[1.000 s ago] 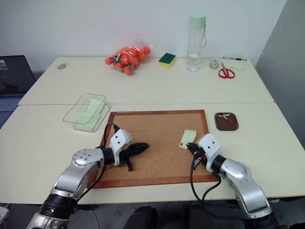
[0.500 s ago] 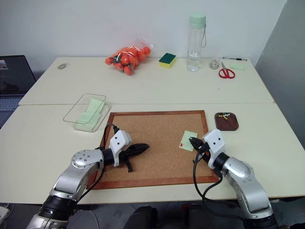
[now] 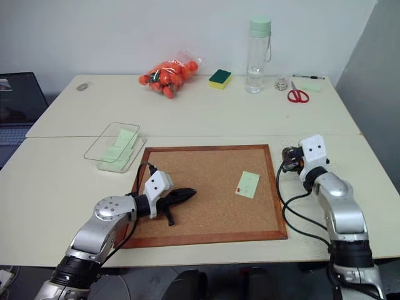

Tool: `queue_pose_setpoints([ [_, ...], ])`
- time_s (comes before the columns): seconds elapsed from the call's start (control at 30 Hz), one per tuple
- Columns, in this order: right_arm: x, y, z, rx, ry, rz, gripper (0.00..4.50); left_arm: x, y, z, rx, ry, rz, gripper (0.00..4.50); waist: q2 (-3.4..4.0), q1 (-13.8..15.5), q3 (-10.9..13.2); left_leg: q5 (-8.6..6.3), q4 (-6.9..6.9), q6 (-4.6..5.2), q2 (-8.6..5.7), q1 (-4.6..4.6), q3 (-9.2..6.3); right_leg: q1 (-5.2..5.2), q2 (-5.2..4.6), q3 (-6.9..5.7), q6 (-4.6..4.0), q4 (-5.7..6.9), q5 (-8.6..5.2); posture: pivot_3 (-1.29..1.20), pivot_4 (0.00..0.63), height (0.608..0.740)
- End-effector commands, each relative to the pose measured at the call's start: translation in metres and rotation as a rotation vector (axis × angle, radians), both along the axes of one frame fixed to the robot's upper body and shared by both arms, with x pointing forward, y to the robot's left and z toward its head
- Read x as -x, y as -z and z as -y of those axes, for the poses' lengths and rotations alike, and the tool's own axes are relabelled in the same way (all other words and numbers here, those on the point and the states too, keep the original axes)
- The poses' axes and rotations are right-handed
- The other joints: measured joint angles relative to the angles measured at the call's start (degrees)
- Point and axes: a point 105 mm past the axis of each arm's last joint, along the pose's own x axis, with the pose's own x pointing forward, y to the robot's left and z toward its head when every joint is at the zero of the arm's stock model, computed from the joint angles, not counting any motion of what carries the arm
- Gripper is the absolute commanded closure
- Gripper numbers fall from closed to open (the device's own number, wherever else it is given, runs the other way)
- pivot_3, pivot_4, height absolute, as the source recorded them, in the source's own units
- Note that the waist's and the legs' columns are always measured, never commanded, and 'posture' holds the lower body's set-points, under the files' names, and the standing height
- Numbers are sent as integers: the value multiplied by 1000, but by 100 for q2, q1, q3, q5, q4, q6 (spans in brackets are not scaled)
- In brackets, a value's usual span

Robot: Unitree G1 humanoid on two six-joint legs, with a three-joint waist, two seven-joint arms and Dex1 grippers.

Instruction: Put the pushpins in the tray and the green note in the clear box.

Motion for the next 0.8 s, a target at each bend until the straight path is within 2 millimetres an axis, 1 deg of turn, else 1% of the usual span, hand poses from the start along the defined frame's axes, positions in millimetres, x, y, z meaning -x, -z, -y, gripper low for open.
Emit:
queue_pose_setpoints([
  [0.03, -8, -1, 20, 21, 65, -12, 4497, 7, 20, -6, -38, -17, -77, 4500, 0, 0, 0, 0, 0, 0, 0, -1, 0, 0, 0, 1, 0, 0, 0, 0, 150, 740],
  [0.1, -10, 1, 22, 19, 72, -28, 4041, 7, 20, -6, -37, -20, -76, 4500, 0, -1, 0, 0, 0, 1, -2, -1, 4, -1, -1, 3, -1, 0, 0, 0, 150, 740],
  [0.17, -11, 3, 24, 16, 78, -42, 3709, 6, 19, -6, -37, -22, -74, 4500, 1, -7, 0, 0, 0, 1, -1, -1, 5, -1, -1, 4, -1, 0, 0, 0, 150, 740],
  [0.27, -12, 2, 25, 3, 85, -39, 3130, 5, 19, -6, -36, -23, -71, 4500, 1, -8, 0, 0, 1, 1, 0, 0, 4, -1, 0, 3, 0, 3, 0, 0, 150, 740],
  [0.3, -12, 2, 26, -7, 87, -39, 2875, 5, 18, -6, -36, -23, -70, 4500, 1, -8, 0, 0, 1, 1, 0, 0, 5, -2, -1, 4, 0, 3, 0, 0, 150, 740],
  [0.43, -10, 0, 25, -26, 82, -37, 2145, 4, 17, -6, -37, -22, -65, 4500, 0, -3, 0, 0, 1, 1, 0, -1, 4, -1, 0, 3, 0, 3, 0, 0, 150, 740],
  [0.47, -10, 1, 26, -39, 85, -42, 1903, 3, 16, -6, -38, -21, -62, 4500, 0, -3, 0, 0, 1, 1, 0, -1, 4, -1, -1, 3, 0, 3, 0, 0, 150, 740],
  [0.5, -10, 2, 26, -50, 87, -48, 1851, 2, 16, -7, -39, -21, -61, 4500, 0, -3, 0, 0, 1, 1, 0, -1, 5, -2, -1, 4, 0, 3, 0, 0, 150, 740],
  [0.53, -10, 3, 26, -59, 87, -54, 1550, 2, 16, -7, -40, -21, -60, 4500, 1, -3, 0, 0, 2, 1, 0, -1, 5, -2, -1, 4, 0, 3, 0, 0, 150, 740],
  [0.6, -10, 4, 26, -71, 87, -63, 1164, 1, 15, -7, -41, -20, -58, 4500, 0, -2, 0, 0, 2, 1, 0, -1, 4, -1, -1, 3, 0, 4, 0, 0, 150, 740],
  [0.63, -10, 5, 25, -92, 87, -73, 1057, 1, 15, -8, -43, -20, -58, 4500, 1, -3, 0, 0, 2, 1, 0, -1, 4, -1, 0, 3, 0, 4, 1, 0, 150, 740],
  [0.8, -7, 12, 21, -123, 63, -118, 31, 0, 14, -8, -47, -19, -54, 4500, 1, -2, 1, 0, 2, 1, 0, -1, 3, -1, -1, 3, 0, 4, 0, 0, 150, 740],
])
